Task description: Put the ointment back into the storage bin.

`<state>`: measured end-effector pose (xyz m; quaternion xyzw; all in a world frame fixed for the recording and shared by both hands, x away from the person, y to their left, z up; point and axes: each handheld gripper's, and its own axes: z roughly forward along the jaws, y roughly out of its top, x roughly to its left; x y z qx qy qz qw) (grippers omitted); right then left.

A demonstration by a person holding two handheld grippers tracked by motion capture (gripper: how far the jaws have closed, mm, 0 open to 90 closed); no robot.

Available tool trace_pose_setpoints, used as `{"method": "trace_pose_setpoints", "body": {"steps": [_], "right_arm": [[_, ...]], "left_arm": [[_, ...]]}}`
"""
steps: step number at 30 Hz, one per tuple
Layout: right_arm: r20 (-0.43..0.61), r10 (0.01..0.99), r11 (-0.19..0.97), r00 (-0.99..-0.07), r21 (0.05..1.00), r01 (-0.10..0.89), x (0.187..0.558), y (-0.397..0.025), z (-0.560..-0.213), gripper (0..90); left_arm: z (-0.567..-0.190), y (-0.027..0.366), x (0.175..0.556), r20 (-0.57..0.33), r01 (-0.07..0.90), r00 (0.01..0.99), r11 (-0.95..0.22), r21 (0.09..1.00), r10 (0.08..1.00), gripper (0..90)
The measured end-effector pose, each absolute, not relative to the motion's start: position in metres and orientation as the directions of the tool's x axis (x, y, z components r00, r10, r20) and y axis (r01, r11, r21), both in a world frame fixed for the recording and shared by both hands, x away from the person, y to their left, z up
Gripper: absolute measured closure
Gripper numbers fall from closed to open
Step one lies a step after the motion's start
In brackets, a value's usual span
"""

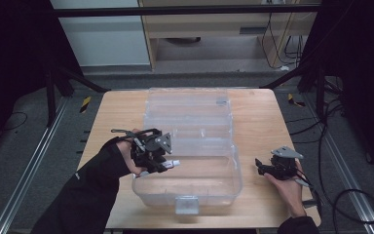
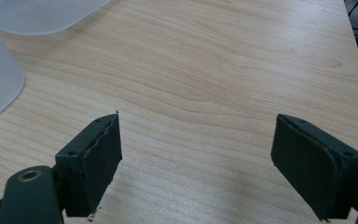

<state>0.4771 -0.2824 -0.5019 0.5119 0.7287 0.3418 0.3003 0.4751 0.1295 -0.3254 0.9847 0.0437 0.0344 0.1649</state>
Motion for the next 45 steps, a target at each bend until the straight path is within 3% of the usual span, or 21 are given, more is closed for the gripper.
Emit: {"method": "trace_pose_setpoints", "body": {"steps": [27, 45], "right_arm": [[-0.098, 0.948, 0.258, -0.303, 0.795, 0.548, 0.478, -0.283, -0.504, 16.6], [-0.103, 0.944, 0.269, -0.312, 0.786, 0.556, 0.478, -0.282, -0.506, 16.6]], "left_arm": [[-0.385, 0.118, 0.479, -0.014, -0.022, 1.000, -0.966, 0.257, -0.027, 70.4], [-0.415, 0.114, 0.479, -0.060, -0.035, 0.997, -0.979, 0.202, -0.048, 70.3]]}}
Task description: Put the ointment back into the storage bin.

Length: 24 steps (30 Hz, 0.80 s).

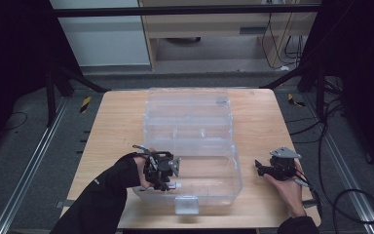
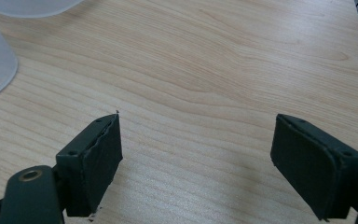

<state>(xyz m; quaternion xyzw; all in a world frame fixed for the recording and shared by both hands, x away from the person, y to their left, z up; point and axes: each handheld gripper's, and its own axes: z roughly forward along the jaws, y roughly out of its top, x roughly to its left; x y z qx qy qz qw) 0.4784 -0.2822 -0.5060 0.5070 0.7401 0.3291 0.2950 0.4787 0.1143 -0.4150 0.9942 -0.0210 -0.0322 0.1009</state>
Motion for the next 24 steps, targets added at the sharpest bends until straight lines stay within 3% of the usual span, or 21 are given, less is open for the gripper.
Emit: {"method": "trace_pose_setpoints", "body": {"steps": [11, 24], "right_arm": [[-0.103, 0.944, 0.272, -0.314, 0.784, 0.558, 0.479, -0.282, -0.507, 16.5], [-0.103, 0.943, 0.272, -0.316, 0.785, 0.556, 0.478, -0.282, -0.506, 16.5]], "left_arm": [[-0.427, 0.115, 0.476, -0.087, 0.023, 0.996, -0.979, 0.203, 0.006, 70.1], [-0.432, 0.116, 0.476, -0.077, 0.013, 0.997, -0.983, 0.185, -0.002, 69.3]]}}
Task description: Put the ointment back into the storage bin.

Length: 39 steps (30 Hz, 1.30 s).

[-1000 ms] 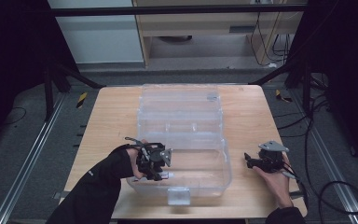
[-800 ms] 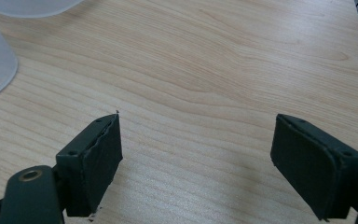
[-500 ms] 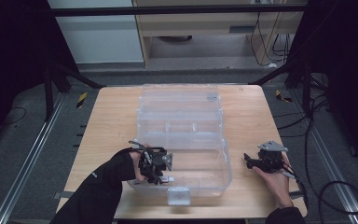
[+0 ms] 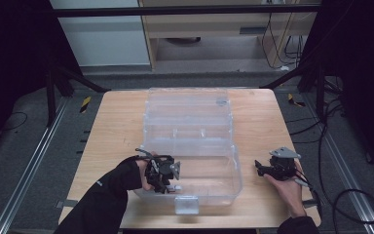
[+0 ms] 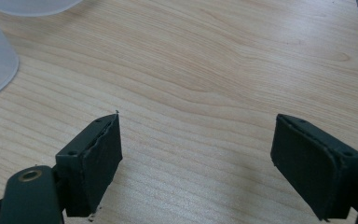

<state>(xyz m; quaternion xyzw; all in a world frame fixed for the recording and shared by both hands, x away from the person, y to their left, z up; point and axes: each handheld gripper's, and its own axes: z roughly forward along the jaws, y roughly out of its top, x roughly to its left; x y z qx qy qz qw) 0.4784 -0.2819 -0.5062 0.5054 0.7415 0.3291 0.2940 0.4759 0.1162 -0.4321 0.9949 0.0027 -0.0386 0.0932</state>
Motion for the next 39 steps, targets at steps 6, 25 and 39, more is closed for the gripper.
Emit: {"method": "trace_pose_setpoints", "body": {"steps": [6, 25, 39], "right_arm": [[-0.104, 0.943, 0.273, -0.316, 0.785, 0.557, 0.478, -0.282, -0.506, 16.4], [-0.095, 0.946, 0.261, -0.309, 0.787, 0.559, 0.478, -0.283, -0.506, 15.8], [-0.080, 0.952, 0.239, -0.296, 0.798, 0.553, 0.478, -0.284, -0.505, 14.0]], "left_arm": [[-0.427, 0.121, 0.474, -0.060, 0.020, 0.998, -0.978, 0.209, 0.007, 68.1], [-0.375, 0.168, 0.471, 0.050, 0.166, 0.972, -0.818, 0.551, 0.230, 46.4], [-0.363, 0.222, 0.462, 0.038, 0.321, 0.855, -0.586, 0.744, 0.517, 42.7]]}}
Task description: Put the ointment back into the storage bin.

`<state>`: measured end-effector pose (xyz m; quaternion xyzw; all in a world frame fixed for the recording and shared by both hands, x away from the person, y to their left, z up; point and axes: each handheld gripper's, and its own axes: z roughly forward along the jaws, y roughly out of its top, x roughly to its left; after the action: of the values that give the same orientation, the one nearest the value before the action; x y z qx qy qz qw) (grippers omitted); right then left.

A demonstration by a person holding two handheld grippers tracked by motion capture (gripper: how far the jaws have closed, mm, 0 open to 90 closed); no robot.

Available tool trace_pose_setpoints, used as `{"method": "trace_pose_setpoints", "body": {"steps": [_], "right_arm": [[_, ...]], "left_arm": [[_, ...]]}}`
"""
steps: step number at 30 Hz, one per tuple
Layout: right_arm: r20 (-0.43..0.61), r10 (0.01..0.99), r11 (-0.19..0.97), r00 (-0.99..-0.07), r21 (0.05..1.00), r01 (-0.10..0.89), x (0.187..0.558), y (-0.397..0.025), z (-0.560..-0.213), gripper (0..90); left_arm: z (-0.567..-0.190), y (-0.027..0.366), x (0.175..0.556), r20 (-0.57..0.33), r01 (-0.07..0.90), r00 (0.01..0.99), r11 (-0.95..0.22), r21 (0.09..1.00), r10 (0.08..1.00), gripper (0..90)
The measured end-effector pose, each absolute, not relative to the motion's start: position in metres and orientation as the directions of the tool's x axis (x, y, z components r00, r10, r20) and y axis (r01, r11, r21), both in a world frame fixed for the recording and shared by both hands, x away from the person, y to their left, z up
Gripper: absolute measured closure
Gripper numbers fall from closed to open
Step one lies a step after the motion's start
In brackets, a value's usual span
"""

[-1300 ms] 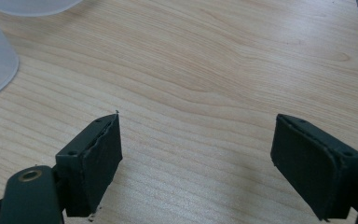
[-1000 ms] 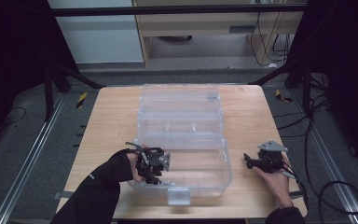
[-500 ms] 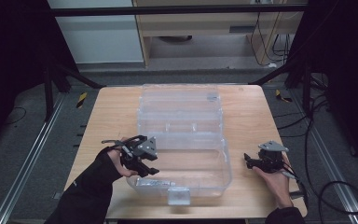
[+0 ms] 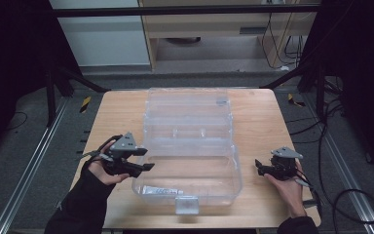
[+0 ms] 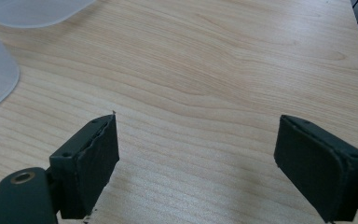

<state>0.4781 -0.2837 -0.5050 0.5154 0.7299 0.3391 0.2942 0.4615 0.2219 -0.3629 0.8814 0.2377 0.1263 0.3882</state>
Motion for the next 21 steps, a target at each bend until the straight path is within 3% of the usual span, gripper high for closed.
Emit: {"method": "trace_pose_setpoints", "body": {"steps": [9, 21], "right_arm": [[-0.082, 0.955, 0.234, -0.284, 0.797, 0.556, 0.478, -0.284, -0.505, 13.7], [-0.070, 0.958, 0.218, -0.277, 0.805, 0.551, 0.478, -0.284, -0.504, 12.8]], "left_arm": [[-0.368, 0.267, 0.457, 0.041, 0.388, 0.700, -0.428, 0.816, 0.713, 44.0], [-0.407, 0.309, 0.463, 0.032, 0.510, 0.487, -0.313, 0.801, 0.873, 43.4]]}}
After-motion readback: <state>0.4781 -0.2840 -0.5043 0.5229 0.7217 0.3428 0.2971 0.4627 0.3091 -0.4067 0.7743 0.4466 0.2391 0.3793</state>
